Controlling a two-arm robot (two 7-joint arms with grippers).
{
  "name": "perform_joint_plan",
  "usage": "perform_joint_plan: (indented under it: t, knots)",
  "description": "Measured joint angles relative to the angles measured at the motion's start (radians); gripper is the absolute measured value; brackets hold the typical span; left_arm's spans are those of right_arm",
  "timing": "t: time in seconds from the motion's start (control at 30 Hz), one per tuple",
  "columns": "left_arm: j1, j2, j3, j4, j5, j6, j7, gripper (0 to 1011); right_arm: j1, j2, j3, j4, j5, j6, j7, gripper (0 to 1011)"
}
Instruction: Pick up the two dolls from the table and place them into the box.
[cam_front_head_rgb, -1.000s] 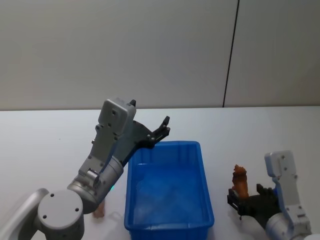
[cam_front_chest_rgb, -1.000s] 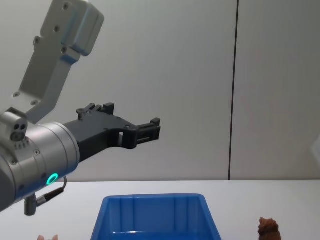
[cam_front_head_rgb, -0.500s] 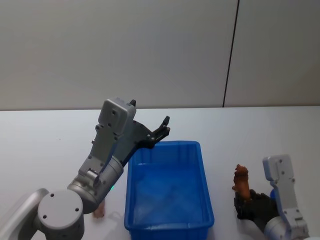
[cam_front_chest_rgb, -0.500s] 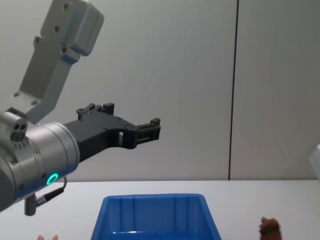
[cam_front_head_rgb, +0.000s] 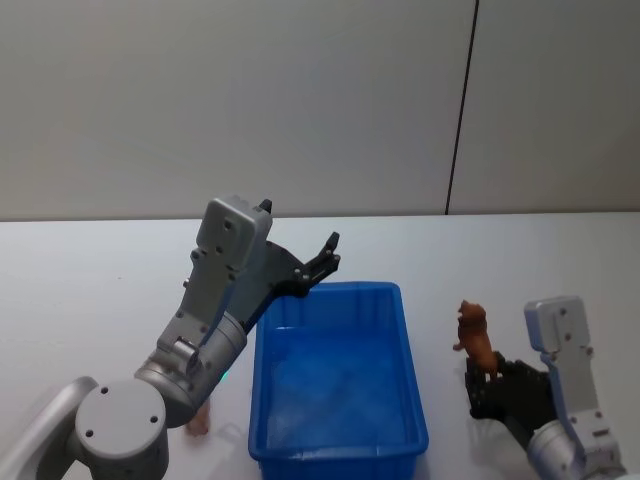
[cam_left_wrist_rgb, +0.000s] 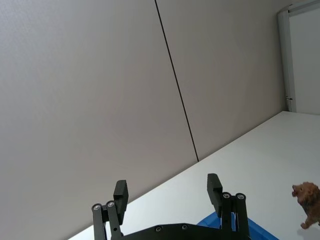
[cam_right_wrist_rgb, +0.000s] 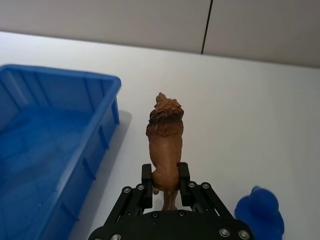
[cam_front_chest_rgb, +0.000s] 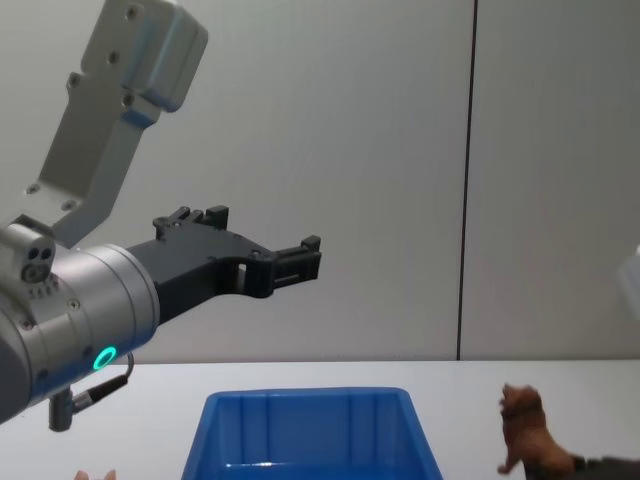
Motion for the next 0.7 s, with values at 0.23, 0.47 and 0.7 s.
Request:
perform_joint_plan:
  t: [0.23,0.47,0.7]
  knots:
    - [0.0,0.0,0.0,0.0,0.0,0.0,0.0,1001,-0.005,0.008,-0.004,-0.037,-0.036,-0.058,0.035,283]
    - [0.0,0.0,0.0,0.0,0.0,0.0,0.0,1001,0.0,0.011,-0.009,-0.062,-0.059,-0.111,0.1,283]
    - [0.0,0.0,0.0,0.0,0.0,0.0,0.0,1001,0.021,0.004,-0.016,-0.066,-0.071,-0.145,0.183,283]
